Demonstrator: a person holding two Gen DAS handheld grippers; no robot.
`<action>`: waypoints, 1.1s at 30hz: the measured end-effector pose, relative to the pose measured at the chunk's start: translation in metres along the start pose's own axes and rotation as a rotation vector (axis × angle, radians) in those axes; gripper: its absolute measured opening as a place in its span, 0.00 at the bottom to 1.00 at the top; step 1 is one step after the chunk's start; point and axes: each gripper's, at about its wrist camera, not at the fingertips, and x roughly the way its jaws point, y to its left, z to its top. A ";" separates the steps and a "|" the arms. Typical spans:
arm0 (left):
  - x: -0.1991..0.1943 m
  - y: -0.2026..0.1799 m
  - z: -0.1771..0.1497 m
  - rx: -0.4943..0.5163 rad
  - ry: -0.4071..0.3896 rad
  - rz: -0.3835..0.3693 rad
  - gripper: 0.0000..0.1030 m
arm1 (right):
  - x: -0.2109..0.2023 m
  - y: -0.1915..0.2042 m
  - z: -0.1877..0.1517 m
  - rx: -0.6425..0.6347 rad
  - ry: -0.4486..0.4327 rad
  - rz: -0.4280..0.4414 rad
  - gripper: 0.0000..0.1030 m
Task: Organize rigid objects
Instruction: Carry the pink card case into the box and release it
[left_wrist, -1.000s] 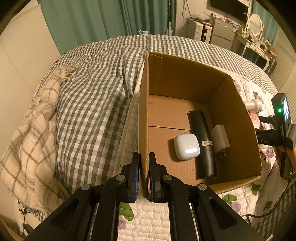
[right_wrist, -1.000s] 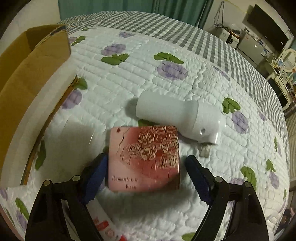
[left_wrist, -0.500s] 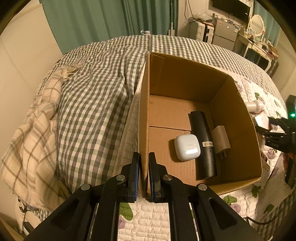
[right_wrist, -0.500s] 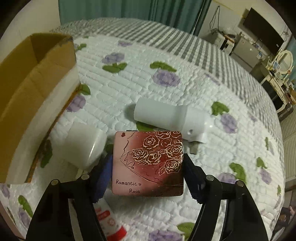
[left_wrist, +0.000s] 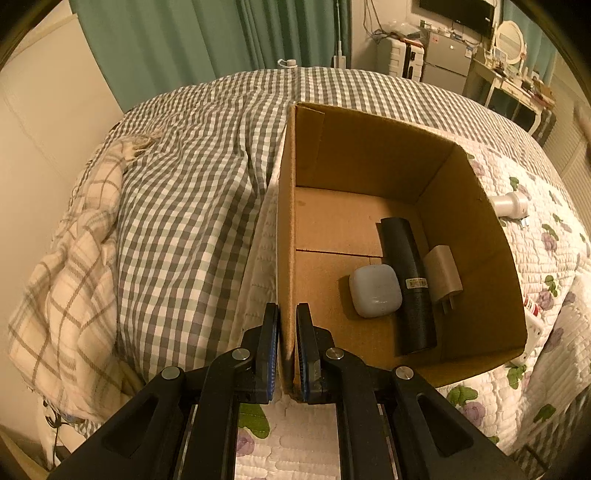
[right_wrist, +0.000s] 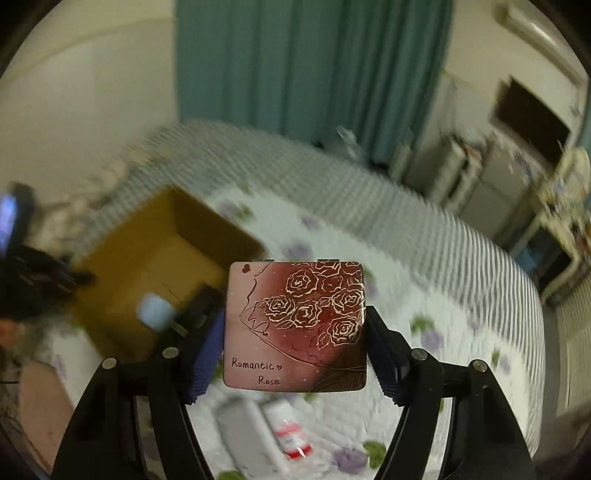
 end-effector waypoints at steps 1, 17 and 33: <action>0.000 0.000 0.000 -0.002 0.000 -0.001 0.08 | -0.005 0.008 0.010 -0.026 -0.020 0.003 0.69; -0.001 0.000 0.001 -0.008 -0.003 -0.016 0.08 | 0.104 0.089 0.002 0.063 0.127 0.203 0.69; 0.001 0.005 0.000 -0.018 -0.004 -0.045 0.09 | 0.096 0.038 0.001 0.255 0.037 0.103 0.90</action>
